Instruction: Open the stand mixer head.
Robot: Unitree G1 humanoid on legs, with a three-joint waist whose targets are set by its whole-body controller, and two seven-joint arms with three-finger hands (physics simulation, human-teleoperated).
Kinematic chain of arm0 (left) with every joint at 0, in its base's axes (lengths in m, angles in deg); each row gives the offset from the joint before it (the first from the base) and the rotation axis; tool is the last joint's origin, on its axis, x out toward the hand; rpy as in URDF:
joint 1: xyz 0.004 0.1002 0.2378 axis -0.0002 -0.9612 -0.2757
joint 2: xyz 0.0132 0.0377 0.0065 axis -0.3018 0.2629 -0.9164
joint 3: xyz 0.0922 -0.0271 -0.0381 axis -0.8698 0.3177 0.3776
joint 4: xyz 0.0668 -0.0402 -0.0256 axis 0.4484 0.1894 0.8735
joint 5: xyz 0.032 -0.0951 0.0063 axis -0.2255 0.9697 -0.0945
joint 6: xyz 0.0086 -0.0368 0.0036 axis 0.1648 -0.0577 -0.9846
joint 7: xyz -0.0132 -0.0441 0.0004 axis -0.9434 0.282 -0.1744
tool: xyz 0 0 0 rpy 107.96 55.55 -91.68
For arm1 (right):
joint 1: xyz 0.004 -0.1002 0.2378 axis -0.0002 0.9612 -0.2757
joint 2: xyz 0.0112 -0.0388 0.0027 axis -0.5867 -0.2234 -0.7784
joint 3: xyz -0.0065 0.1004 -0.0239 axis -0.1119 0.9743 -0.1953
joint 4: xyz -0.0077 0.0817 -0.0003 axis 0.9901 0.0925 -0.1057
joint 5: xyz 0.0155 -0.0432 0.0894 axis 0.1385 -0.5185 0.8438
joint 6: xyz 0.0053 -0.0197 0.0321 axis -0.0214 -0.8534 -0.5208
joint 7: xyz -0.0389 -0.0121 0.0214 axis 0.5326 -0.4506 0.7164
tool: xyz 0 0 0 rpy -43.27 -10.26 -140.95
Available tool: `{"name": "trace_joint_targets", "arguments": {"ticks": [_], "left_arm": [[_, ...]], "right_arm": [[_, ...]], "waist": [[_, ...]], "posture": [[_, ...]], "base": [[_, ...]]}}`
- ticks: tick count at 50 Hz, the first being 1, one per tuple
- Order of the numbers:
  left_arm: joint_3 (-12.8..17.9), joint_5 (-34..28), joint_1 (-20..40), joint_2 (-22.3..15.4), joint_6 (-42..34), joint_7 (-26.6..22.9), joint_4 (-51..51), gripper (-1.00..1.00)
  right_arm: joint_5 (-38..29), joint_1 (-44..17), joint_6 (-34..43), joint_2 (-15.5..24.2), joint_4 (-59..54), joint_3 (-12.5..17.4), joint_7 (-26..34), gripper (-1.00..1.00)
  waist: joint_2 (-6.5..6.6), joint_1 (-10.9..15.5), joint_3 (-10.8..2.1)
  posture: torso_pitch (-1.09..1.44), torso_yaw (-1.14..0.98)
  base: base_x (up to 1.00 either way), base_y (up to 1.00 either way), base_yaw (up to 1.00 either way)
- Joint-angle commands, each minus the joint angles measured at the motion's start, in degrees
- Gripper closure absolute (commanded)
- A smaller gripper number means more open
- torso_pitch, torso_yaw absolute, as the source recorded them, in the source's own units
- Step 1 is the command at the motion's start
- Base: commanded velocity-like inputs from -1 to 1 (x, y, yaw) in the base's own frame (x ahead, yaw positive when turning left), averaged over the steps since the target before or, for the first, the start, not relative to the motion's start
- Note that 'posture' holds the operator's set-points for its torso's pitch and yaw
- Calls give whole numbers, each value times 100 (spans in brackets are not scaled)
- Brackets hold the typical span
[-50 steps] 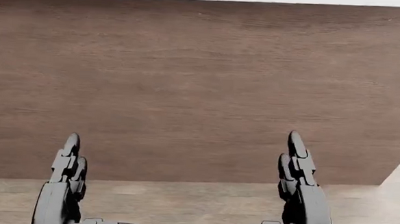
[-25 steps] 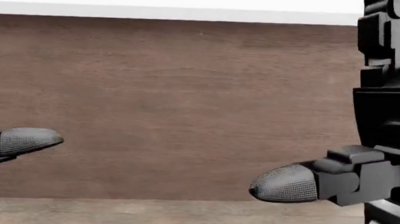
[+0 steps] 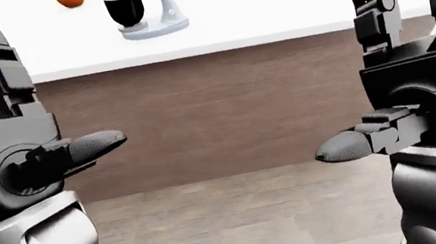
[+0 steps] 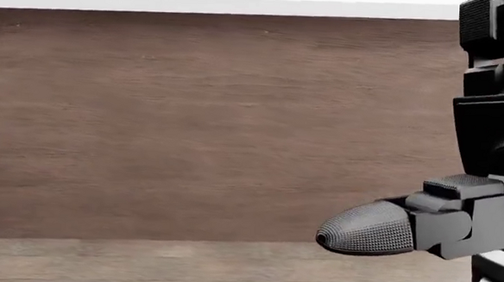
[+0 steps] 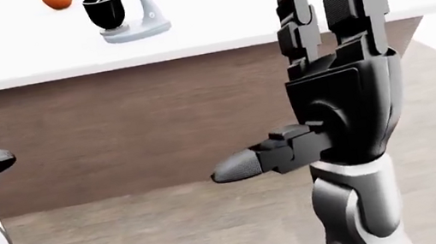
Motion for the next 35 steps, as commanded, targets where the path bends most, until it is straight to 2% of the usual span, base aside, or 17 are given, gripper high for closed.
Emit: {"name": "trace_joint_targets", "arguments": {"ticks": [1, 2, 4, 5, 6, 9, 10, 12, 13, 15, 16, 17, 19, 22, 23, 24, 35], "left_arm": [[25, -29, 19, -3, 98, 3, 5, -99], [27, -19, 5, -2, 97, 1, -15, -99], [15, -35, 11, 1, 101, -2, 8, -99], [14, -42, 9, 5, 104, -6, 17, -99], [21, -29, 13, 2, 94, 2, 8, -99], [-3, -67, 6, 22, 126, -14, 40, -98], [-13, -75, 0, 31, 137, -27, 49, -99], [-13, -59, 2, 35, 123, -15, 43, -99], [-11, -60, 5, 32, 128, -25, 51, -98], [-6, -66, 2, 34, 144, -30, 71, -99], [-6, -64, -5, 37, 145, -27, 68, -99], [16, -50, -20, 30, 146, -32, 63, -99], [18, -42, -13, 25, 144, -25, 66, -99], [-3, -63, -32, 44, 162, -42, 76, -99], [16, -74, -5, 41, 194, -46, 144, -99], [10, -83, -4, 37, 204, -49, 155, -99], [49, -33, 2, 13, 260, -52, 219, -99]], "right_arm": [[-14, -35, -79, 36, 108, -42, 50, -100], [-27, -14, -87, 15, 99, -62, 63, -100], [24, 13, -66, -10, 101, -58, 78, -100], [-26, 19, -108, -5, 93, -81, 117, -100], [2, -5, -81, -21, 96, -59, 85, -100], [79, 29, -85, -23, 80, -48, 123, -100], [111, 26, -73, -33, 86, -38, 93, -100], [-28, 59, -155, -25, 77, -83, 130, -100], [-21, 60, -148, -21, 75, -82, 157, -100], [54, 74, -123, -37, 94, -96, 188, -100], [71, 86, -122, -49, 119, -109, 196, -100], [22, 85, -143, -37, 108, -109, 216, -100], [67, 100, -140, -59, 112, -103, 211, -100], [16, 88, -178, -57, 97, -108, 205, -100], [213, 220, -196, -97, 76, -132, 330, -100], [241, 227, -200, -99, 76, -131, 344, -100], [246, 236, -162, -120, 68, -181, 367, -100]], "waist": [[237, -28, -32], [-326, 60, 153], [-298, 25, 201], [-17, 73, 125], [20, 112, -77], [-451, 68, 76], [-508, 49, 99], [-237, 144, -62], [-435, 65, 37], [-580, 81, 26], [-568, 85, 41], [-315, 86, -145], [-578, 103, -53], [68, -23, 0], [-39, 73, 63], [281, -38, -42], [-150, 139, -15]], "posture": [[0, 0], [0, 0], [0, 0], [0, 0], [0, 0], [0, 0], [0, 0], [0, 0], [0, 0], [0, 0], [0, 0], [0, 0], [0, 0], [0, 0], [0, 0], [0, 0], [0, 0]], "base": [[0, 100, 0], [0, 100, 0], [0, 45, 0], [0, 0, 0], [0, 73, 0], [-3, 79, 0], [0, 0, 0], [0, 36, 0], [-2, 100, 0], [0, 75, 0], [0, 0, 0], [0, 100, 0], [0, 71, 0], [0, 33, 0], [0, 0, 0], [0, 0, 0], [0, 0, 0]]}}
